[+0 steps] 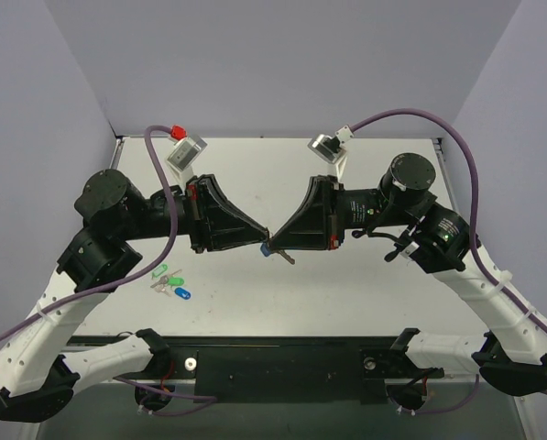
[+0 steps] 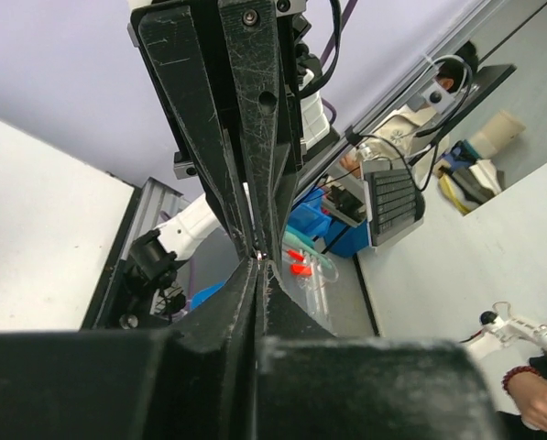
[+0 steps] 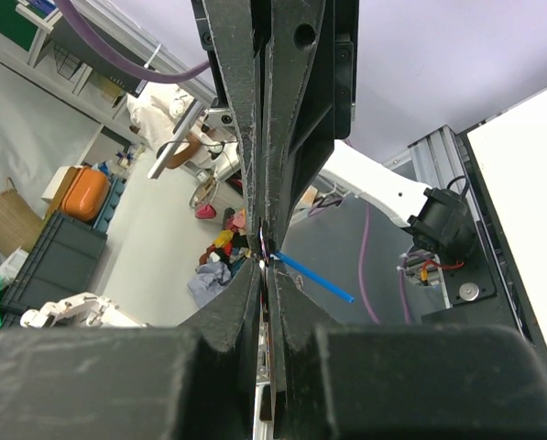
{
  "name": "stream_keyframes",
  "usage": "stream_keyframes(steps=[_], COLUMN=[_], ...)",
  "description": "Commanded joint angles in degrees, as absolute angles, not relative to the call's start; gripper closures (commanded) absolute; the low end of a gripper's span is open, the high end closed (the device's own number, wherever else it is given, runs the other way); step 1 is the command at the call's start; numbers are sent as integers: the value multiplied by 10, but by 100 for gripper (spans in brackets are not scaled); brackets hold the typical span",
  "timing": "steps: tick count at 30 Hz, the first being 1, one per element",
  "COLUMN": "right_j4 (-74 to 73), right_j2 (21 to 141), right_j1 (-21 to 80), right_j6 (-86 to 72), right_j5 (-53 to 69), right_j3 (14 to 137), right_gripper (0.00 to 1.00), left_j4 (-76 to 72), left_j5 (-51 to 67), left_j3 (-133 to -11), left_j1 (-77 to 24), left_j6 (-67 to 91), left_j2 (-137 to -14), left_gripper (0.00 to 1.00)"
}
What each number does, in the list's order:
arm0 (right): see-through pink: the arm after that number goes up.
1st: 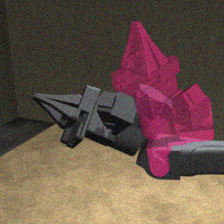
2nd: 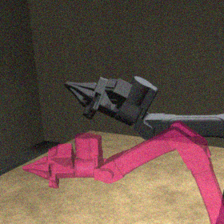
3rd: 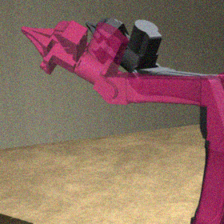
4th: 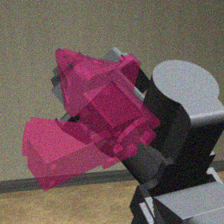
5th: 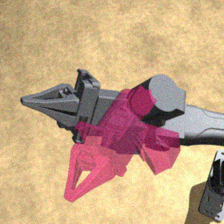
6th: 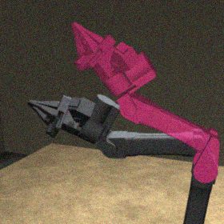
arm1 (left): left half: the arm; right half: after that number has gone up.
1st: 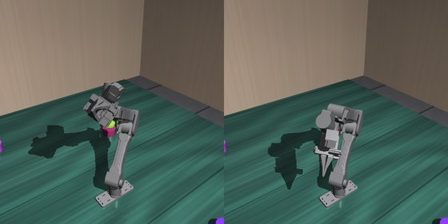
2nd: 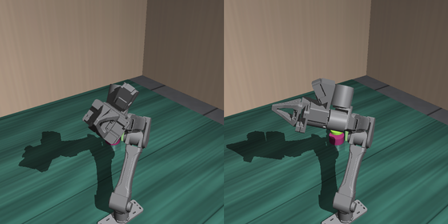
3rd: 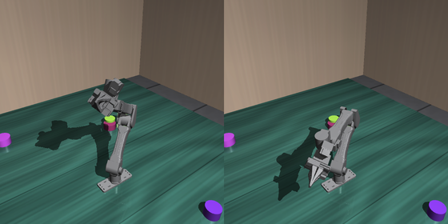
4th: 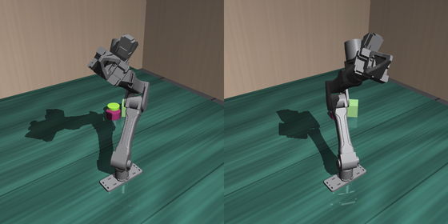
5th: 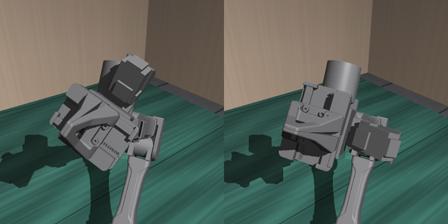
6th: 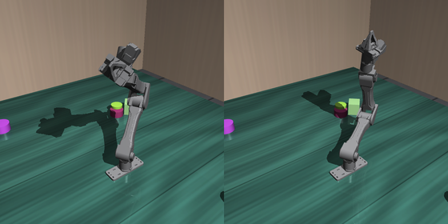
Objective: Remove the keys from the keyring
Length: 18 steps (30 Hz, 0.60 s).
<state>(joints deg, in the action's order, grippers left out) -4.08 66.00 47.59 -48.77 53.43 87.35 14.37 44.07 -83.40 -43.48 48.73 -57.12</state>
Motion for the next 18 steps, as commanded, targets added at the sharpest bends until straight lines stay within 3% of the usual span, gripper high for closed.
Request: stream_keyframes(steps=[1, 4, 7, 9, 18], right_j4=[13, 14, 15, 18, 29], right_j2=[654, 654, 651, 645, 626], right_j1=[467, 466, 467, 468, 468], right_j6=[-485, -486, -487, -487, -486], right_j5=[512, 507, 504, 500, 480], right_j3=[874, 874, 872, 864, 838], right_gripper=[100, 100, 100, 100, 100], left_j4=[184, 169, 166, 165, 149], left_j5=[480, 474, 460, 450, 389], left_j3=[-859, -854, -853, -849, -841], left_j1=[-440, -440, -440, -439, -439], left_j6=[477, 487, 489, 490, 494], left_j2=[-573, -566, -559, -553, -541], left_gripper=[81, 57, 45, 26, 19])
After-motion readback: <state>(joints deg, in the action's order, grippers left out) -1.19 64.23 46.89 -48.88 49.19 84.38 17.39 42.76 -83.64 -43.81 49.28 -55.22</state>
